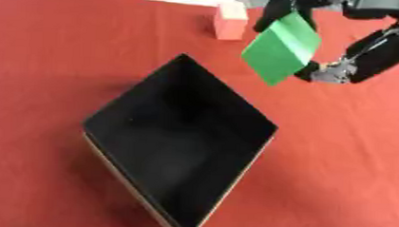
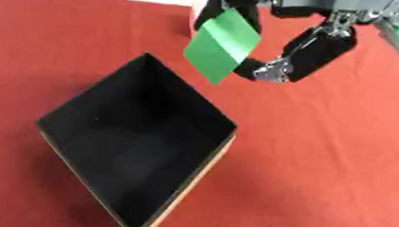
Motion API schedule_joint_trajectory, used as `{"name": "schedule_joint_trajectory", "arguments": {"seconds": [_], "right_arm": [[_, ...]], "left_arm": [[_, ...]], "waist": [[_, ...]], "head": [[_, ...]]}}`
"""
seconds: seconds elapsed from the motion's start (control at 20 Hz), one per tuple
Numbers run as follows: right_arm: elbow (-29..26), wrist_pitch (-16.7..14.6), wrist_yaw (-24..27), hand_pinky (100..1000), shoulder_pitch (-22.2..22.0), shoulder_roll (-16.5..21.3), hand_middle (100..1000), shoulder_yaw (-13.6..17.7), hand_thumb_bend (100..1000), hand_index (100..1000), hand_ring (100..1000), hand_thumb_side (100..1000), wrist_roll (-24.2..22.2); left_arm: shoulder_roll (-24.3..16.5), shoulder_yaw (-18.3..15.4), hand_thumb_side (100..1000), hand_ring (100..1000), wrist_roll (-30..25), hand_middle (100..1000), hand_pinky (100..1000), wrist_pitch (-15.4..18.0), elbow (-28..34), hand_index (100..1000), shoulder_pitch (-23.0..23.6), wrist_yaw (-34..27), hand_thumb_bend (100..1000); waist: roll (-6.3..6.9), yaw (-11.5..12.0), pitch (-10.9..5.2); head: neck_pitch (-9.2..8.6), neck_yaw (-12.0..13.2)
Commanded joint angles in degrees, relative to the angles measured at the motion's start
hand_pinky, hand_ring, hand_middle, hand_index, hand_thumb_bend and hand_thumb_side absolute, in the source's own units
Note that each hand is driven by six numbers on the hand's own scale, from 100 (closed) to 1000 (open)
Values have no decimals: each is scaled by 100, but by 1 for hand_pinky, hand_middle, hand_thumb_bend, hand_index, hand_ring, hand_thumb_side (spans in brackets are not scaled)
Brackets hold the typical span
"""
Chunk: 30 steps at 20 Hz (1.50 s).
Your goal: Pick up objects on the table and place them in the box.
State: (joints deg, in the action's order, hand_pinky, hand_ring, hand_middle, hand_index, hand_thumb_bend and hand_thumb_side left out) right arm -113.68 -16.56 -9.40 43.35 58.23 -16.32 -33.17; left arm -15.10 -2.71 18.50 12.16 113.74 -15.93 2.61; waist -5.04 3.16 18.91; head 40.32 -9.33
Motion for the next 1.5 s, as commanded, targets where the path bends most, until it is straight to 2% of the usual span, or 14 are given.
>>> {"name": "schedule_joint_trajectory", "arguments": {"seconds": [0.05,0.5,0.85,1.15,1.5], "right_arm": [[-91,25,242,455,90,195,255,-36,100,555,390,100,135],[-81,134,341,454,467,-81,258,-339,100,560,391,100,199],[187,250,126,448,1120,-702,272,-1057,100,554,393,100,-68],[459,109,-129,449,1405,-1202,280,-1506,100,554,397,100,-237],[678,-67,-452,464,1506,-1509,314,-1739,100,565,416,100,-500]], "left_arm": [[-41,-21,887,724,4,650,579,-1,85,828,-37,7,270],[-7,-8,885,723,-17,650,580,-8,85,828,-3,-16,271],[8,10,888,723,-34,650,579,-14,85,828,5,-37,272],[23,19,889,723,-46,650,579,-21,85,828,2,-48,273],[32,25,890,733,-52,650,579,-20,85,829,7,-56,274]], "waist": [[15,-27,-145],[15,-41,-235],[-1,-57,-220],[-17,-78,-187],[-30,-69,-173]], "head": [[52,23],[127,-50],[181,-96],[190,-109],[181,-126]]}}
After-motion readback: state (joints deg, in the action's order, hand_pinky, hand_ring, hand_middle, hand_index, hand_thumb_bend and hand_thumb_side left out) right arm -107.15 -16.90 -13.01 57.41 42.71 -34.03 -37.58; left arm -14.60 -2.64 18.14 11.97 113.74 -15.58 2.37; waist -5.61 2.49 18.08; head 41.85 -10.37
